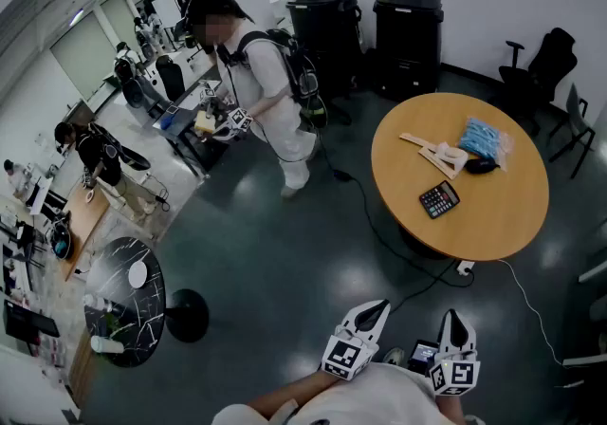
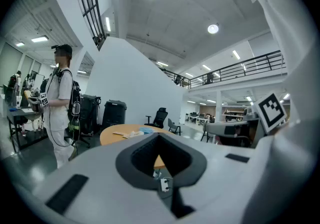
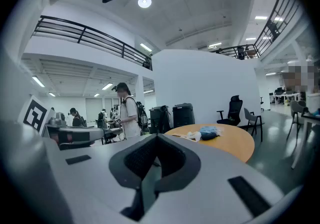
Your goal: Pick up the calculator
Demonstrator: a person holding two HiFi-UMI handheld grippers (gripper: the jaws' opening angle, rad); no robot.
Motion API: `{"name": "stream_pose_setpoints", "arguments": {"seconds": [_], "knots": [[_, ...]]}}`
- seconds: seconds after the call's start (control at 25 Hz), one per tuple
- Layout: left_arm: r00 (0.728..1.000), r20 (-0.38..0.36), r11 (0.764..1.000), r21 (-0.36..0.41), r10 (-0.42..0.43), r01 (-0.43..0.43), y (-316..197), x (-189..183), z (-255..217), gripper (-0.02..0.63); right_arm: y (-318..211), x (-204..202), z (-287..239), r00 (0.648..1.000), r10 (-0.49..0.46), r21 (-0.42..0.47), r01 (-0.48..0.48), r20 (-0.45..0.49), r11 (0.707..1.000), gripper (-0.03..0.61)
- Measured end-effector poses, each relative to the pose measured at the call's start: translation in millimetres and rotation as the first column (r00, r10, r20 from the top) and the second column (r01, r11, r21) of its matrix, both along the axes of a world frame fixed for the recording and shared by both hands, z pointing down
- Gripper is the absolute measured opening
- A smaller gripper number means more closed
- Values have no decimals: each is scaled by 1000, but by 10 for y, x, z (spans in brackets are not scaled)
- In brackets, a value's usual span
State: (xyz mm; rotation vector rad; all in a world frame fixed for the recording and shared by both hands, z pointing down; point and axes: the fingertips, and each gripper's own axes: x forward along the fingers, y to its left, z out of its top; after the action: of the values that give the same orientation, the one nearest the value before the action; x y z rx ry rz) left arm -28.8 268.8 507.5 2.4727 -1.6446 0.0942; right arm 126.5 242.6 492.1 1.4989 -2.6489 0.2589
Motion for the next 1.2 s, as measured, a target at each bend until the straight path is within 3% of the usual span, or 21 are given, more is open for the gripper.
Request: {"name": "stream_pose_setpoints", "arguments": {"seconds": [0.76, 1.2], "knots": [[1000, 4, 1000, 12, 8, -8, -83, 46, -29, 6, -100, 53, -30, 999, 12, 7, -13, 40, 1000, 15], [996, -16, 996, 33, -83, 83, -349, 245, -36, 6, -344, 347, -12, 997, -33, 10, 32, 63, 999, 17]]}}
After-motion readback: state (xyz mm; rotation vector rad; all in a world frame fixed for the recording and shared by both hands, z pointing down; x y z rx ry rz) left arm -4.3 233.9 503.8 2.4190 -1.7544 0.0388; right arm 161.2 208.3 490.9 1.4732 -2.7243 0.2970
